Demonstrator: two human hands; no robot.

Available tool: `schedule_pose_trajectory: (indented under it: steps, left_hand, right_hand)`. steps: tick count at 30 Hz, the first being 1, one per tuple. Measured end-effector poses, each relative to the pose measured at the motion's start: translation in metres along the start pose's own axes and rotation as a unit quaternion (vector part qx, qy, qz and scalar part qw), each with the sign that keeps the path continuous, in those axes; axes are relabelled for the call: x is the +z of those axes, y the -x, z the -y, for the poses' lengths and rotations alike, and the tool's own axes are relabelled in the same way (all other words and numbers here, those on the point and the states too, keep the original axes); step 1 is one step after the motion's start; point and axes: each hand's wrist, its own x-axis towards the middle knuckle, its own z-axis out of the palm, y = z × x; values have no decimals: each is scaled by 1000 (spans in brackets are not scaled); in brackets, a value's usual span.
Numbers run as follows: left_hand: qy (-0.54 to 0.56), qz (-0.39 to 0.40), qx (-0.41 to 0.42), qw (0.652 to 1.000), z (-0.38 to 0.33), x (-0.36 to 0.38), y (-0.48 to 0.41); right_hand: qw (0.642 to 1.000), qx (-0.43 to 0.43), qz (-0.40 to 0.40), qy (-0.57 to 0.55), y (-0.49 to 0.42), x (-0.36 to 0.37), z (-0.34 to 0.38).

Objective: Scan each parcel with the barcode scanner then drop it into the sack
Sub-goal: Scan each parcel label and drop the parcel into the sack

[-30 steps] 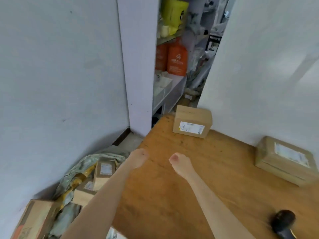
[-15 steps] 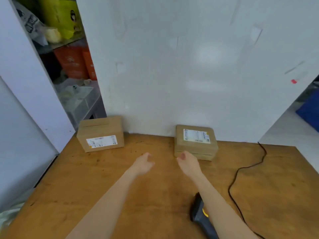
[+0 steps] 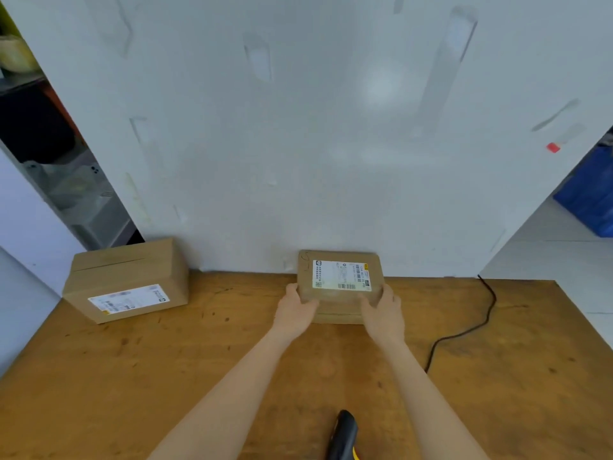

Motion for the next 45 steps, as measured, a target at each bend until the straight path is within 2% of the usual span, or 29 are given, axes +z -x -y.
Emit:
schedule_pose_trajectory:
  steps: [3,5,10,14,17,21,23,27,34,39,45]
  left_hand:
    - [-48,-98,-31,994,7,-9,10]
    - [-64,-119,-67,989,16,-22,19]
    - [54,24,-206,977,52,-67,60]
    - [131,40,-231,963,85,-94,103]
    - [97,74,-253,960,100,-116,130]
    - [-9,132,-279,951,113,-133,159]
    - [-14,157,-270,950,123,-130,169]
    - [106,173,-242,949,146,-114,189]
    - [252,131,-153,947,166,-96,205]
    - [316,106,-118,936,165,-87,205]
    - [360,75,-92,925,164,-85,203]
  right_hand:
    - [1000,9,-15,5,4,7,1]
    - [1000,5,-8,27,9,13,2]
    - [998,-41,51,16,34,33,12]
    - [992,-56,109,-21,62,55,25]
    - [985,-69,153,-51,89,71,34]
    - [980,-84,164,-75,125,86,41]
    - [977,-107,166,-86,144,93,40]
    - [975,-130,156,-89,179,101,28]
    - [972,-151,75,-163,205,81,14]
    - [959,-209,18,-193,214,66,14]
    - [944,-272,48,-179,220,47,9]
